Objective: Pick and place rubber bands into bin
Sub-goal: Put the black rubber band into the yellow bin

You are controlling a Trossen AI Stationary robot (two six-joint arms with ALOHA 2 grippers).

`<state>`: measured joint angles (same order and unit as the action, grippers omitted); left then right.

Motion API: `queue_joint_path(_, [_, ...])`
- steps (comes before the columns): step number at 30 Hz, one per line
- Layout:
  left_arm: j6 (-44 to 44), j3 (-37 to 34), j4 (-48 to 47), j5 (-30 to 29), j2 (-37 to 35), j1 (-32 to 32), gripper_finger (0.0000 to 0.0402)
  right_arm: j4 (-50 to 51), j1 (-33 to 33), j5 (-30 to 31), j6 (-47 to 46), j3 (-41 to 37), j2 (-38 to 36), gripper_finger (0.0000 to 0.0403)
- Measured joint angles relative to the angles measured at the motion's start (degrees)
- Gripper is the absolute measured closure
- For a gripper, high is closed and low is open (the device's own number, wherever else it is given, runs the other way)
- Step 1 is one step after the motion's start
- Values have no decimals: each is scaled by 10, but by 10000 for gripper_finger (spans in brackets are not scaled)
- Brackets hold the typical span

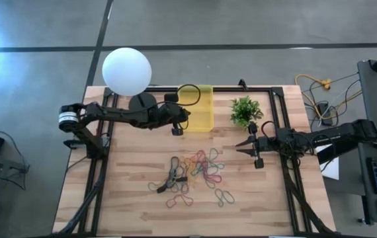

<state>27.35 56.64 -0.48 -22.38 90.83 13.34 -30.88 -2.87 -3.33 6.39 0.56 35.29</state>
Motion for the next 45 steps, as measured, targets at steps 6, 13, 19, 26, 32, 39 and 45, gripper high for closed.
queue_joint_path(6, [-1,0,0,27,0,0,382,0,0,0,0,0,0,335])
queue_joint_path(13, [-14,0,0,27,0,0,320,-1,0,-1,-2,0,0,335])
queue_joint_path(19, [-30,0,-84,29,-10,-27,302,1,0,-1,-4,0,0,335])
queue_joint_path(26, [-135,-1,-286,37,-15,-97,301,5,0,-1,-4,0,1,335])
queue_joint_path(32, [-247,-9,-276,131,-15,-142,301,5,0,-1,-4,0,1,335])
queue_joint_path(39, [-274,-10,-236,146,24,-182,301,4,0,1,-4,0,1,335])
queue_joint_path(45, [-270,-8,-213,147,63,-187,301,6,0,1,-14,0,1,335])
